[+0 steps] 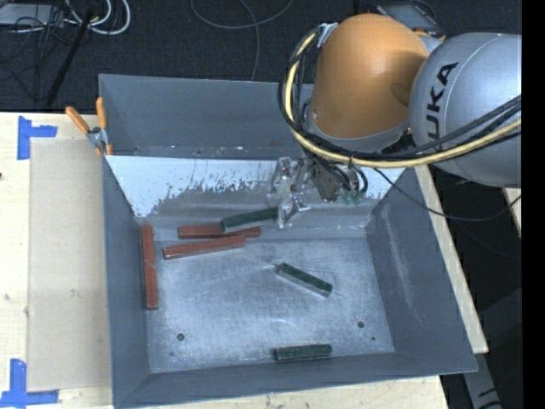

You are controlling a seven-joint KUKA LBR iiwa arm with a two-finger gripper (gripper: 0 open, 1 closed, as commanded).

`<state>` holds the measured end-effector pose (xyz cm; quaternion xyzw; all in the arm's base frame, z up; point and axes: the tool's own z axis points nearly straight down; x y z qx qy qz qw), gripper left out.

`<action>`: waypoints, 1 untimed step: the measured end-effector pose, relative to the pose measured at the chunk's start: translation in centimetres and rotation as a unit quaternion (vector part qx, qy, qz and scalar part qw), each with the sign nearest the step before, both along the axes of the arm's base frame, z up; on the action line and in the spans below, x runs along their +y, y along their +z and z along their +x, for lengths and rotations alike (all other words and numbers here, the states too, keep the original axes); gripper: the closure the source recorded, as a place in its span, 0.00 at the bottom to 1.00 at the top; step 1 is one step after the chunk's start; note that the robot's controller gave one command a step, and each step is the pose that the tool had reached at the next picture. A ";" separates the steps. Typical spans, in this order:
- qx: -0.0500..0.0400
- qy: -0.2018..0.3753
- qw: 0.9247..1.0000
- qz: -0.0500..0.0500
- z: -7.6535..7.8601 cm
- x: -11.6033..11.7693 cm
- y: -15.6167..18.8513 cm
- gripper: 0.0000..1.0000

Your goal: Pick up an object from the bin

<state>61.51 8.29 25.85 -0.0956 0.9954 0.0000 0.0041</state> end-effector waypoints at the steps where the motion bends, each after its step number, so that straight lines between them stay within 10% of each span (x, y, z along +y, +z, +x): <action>1: 0.002 0.000 1.000 0.000 -0.1 0.0 -0.2 1.00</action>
Offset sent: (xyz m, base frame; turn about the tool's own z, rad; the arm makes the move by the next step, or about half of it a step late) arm -0.0248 -0.0260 -0.0700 -0.2014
